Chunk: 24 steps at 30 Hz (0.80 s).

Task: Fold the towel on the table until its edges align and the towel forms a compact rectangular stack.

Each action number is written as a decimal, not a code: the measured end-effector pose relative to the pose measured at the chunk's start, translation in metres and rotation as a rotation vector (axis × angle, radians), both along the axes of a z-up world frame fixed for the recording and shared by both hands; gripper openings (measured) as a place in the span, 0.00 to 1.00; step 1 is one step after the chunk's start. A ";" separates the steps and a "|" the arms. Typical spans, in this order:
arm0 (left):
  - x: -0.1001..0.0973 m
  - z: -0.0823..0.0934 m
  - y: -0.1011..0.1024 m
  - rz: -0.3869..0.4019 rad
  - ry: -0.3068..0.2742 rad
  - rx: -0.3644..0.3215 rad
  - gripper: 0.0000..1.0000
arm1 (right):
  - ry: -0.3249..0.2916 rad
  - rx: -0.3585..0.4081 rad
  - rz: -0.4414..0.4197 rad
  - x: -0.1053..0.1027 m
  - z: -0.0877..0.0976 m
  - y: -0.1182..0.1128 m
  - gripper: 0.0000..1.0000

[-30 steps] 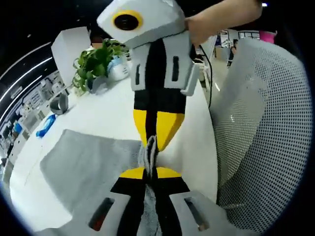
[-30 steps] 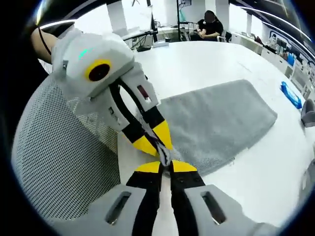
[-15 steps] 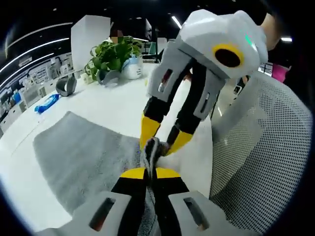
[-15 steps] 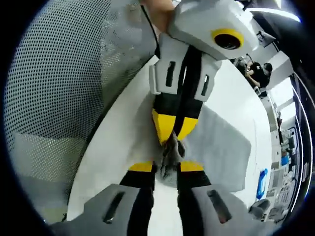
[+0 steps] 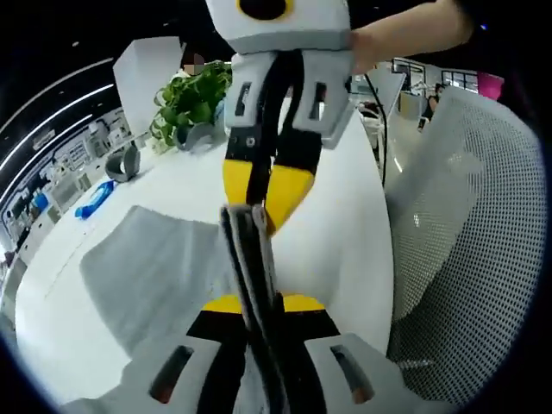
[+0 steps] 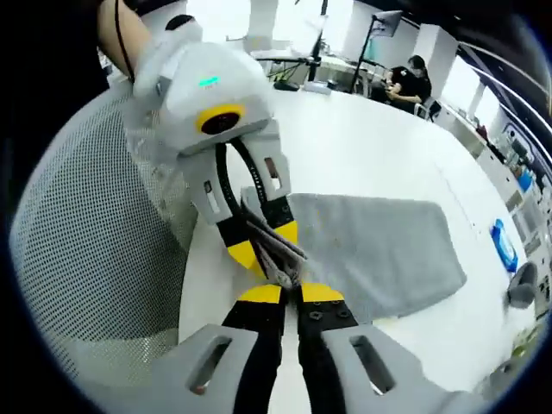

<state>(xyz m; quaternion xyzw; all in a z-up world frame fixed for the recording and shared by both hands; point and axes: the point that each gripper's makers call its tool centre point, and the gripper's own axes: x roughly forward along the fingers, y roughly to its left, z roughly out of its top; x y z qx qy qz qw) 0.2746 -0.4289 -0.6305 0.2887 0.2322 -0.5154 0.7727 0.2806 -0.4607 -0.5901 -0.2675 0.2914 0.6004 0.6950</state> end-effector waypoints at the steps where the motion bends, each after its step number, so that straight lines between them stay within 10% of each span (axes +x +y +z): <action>1: 0.000 0.002 0.005 -0.023 -0.017 0.015 0.11 | 0.011 0.020 -0.028 0.002 0.001 -0.004 0.02; 8: 0.002 0.018 0.047 -0.032 0.002 0.000 0.11 | 0.166 0.228 -0.251 0.007 0.010 -0.027 0.01; 24: -0.002 -0.005 0.060 -0.037 0.035 0.009 0.15 | 0.496 0.357 -0.632 0.022 -0.033 -0.046 0.01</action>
